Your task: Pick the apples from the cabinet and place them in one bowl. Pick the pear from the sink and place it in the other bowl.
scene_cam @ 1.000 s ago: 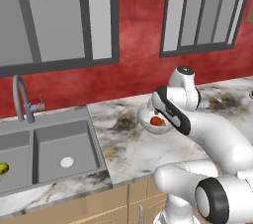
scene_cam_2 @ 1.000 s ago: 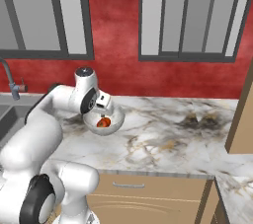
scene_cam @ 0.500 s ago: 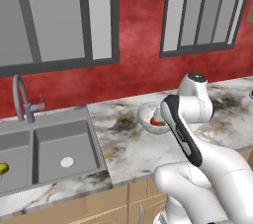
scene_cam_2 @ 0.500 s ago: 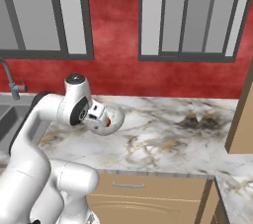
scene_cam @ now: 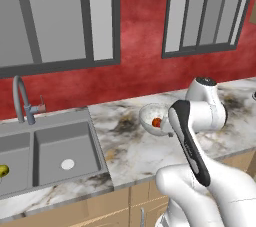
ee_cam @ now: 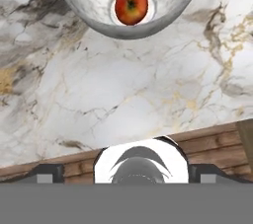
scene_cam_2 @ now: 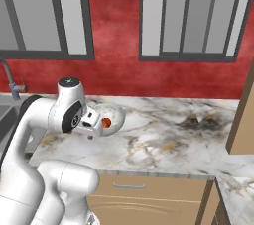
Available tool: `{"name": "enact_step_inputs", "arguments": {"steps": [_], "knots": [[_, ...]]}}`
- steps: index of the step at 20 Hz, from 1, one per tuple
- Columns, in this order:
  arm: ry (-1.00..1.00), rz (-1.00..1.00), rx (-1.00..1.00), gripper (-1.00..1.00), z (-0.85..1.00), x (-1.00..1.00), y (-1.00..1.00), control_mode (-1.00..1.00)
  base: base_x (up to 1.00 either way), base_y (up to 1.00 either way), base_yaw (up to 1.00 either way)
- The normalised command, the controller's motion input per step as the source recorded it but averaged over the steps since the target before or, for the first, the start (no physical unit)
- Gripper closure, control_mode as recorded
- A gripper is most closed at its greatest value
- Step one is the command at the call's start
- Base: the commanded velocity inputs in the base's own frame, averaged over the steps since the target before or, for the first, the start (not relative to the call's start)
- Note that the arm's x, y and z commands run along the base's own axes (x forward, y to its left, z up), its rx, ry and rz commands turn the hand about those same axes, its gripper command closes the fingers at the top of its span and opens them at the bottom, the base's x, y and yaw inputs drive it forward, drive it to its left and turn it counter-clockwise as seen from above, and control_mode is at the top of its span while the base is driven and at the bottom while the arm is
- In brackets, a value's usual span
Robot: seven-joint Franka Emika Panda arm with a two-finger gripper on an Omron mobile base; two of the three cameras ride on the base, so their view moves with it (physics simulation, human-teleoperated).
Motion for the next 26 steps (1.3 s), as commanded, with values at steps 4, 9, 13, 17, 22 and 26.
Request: {"name": "enact_step_inputs", "arguments": {"steps": [4, 9, 13, 17, 22, 26], "knots": [[0.0, 0.07, -0.03, -1.0, 0.0, -0.38, 0.15, -1.0, 0.0, 0.0, 0.0], [0.0, 0.13, -0.09, -1.0, 0.04, -0.07, 0.21, -1.0, 0.0, 0.0, 0.0], [0.0, 0.15, -0.07, -1.0, 0.02, 0.0, 0.15, -1.0, 0.0, 0.0, 0.0], [0.0, 0.0, 0.0, -1.0, 0.0, 0.0, 0.0, -1.0, 0.0, 0.0, 0.0], [0.0, 0.0, 0.0, -1.0, 0.0, 0.0, 0.0, -1.0, 0.0, 0.0, 0.0], [0.0, 0.0, 0.0, -1.0, 0.0, 0.0, 0.0, 1.0, -0.09, 0.03, 0.0]]}}
